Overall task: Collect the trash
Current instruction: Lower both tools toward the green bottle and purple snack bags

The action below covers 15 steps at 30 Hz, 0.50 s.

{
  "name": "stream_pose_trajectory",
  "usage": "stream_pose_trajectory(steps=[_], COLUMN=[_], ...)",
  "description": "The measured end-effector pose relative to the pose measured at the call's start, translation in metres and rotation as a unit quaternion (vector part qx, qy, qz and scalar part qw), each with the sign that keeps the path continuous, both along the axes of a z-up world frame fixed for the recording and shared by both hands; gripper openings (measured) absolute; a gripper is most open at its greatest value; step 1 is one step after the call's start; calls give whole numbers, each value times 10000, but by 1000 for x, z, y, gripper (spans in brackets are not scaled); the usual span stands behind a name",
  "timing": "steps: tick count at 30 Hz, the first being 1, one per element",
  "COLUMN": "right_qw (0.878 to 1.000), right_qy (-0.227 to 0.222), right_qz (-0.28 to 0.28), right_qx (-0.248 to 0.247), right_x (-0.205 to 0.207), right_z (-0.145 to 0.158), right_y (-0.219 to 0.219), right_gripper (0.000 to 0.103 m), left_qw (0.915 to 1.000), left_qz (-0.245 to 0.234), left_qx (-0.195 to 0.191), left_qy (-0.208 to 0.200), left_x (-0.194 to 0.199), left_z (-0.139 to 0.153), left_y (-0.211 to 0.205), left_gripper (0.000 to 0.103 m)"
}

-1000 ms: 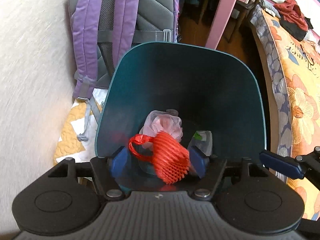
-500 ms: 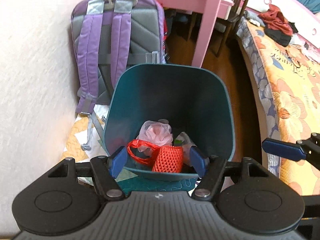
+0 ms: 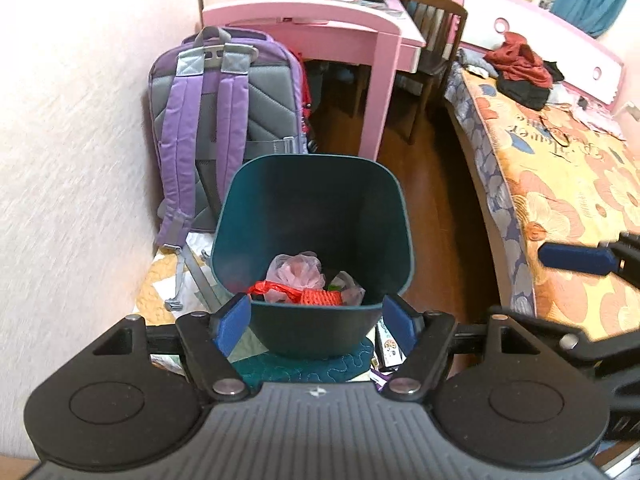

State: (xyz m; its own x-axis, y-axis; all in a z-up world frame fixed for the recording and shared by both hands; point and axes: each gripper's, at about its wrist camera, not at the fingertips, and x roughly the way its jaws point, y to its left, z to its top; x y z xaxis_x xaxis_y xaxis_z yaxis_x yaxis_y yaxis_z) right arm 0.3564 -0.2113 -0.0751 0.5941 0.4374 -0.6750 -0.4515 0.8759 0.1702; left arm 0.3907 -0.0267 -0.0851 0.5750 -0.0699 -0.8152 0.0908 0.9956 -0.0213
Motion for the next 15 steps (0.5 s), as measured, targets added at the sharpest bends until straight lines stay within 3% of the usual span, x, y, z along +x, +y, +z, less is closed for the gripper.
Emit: stream_pose_trajectory(steps=[4,7,15], right_qw=[9998,9993,9984], right_qy=[-63,-47,92], right_qz=[-90,-193,-528], right_qx=[177,301,202], right_x=[-16,-28,-60], right_z=[5,3,-28], right_y=[-16,-28,-62], right_gripper=[85,89,94], left_qw=[9999,9998,9992], left_qz=[-64,-87,-170], left_qx=[-49,-119,-363], left_qy=[-100,-165,38], left_x=[-24,-40,-70], left_z=[3,4,-19], left_y=[-2,-3,-4], left_gripper=[80,80,82])
